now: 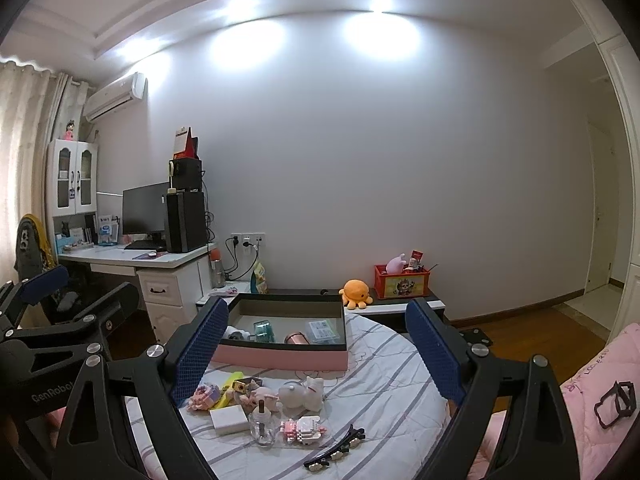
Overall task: Organize rigid objects
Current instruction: 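Withdraw both tools from the pink box and hover over the table, then grasp the blue highlighter with the left gripper while the right gripper grasps the white astronaut figurine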
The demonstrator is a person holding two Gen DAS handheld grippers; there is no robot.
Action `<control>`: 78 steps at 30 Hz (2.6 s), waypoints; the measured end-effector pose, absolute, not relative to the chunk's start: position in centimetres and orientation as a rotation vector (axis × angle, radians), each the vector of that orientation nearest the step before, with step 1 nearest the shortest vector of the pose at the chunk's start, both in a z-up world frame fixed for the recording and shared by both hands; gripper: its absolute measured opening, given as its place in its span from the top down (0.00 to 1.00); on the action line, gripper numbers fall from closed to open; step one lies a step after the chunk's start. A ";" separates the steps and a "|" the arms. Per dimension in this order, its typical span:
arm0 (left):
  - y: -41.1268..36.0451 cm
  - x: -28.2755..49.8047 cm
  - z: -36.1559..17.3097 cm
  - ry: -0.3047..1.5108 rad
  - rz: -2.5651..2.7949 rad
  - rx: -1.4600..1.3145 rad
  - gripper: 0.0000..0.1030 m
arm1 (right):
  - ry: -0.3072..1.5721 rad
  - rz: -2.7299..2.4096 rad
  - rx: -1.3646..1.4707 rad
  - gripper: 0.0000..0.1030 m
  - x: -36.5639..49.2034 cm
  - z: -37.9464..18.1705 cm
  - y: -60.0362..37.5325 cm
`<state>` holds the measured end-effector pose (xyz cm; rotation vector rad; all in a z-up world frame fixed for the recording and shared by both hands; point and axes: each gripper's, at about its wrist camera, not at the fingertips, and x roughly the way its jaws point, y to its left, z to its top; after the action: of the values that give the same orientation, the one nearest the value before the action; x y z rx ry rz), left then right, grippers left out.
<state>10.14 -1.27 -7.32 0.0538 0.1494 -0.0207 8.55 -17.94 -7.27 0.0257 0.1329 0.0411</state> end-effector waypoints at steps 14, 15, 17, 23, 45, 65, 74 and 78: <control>2.5 13.9 -12.6 0.321 0.007 0.021 0.00 | 0.261 0.017 0.029 0.11 11.3 -10.8 -19.1; 3.0 14.4 -13.5 0.354 0.012 0.020 0.00 | 0.288 0.015 0.030 0.11 11.8 -11.5 -19.2; 3.9 15.3 -15.3 0.405 0.021 0.021 0.00 | 0.346 0.016 0.037 0.11 12.8 -13.0 -19.6; 5.5 17.6 -20.2 0.544 0.008 0.015 0.00 | 0.472 0.005 0.056 0.11 15.0 -16.9 -20.9; 8.1 29.7 -27.3 0.792 0.053 0.028 0.13 | 0.633 0.010 0.063 0.11 23.4 -21.2 -21.6; 6.8 30.5 -27.2 0.794 -0.081 0.060 0.74 | 0.827 0.217 0.013 0.11 29.9 -23.6 -18.3; 6.7 30.8 -27.3 0.802 -0.082 0.081 0.74 | 0.892 0.271 0.105 0.11 32.5 -24.7 -18.5; 6.5 30.8 -27.3 0.790 -0.077 0.086 0.74 | 0.894 0.260 0.123 0.11 33.2 -24.8 -18.4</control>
<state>30.79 6.53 -27.26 0.0859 0.7903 -0.0770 33.24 -18.41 -24.83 0.1225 0.8944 0.2603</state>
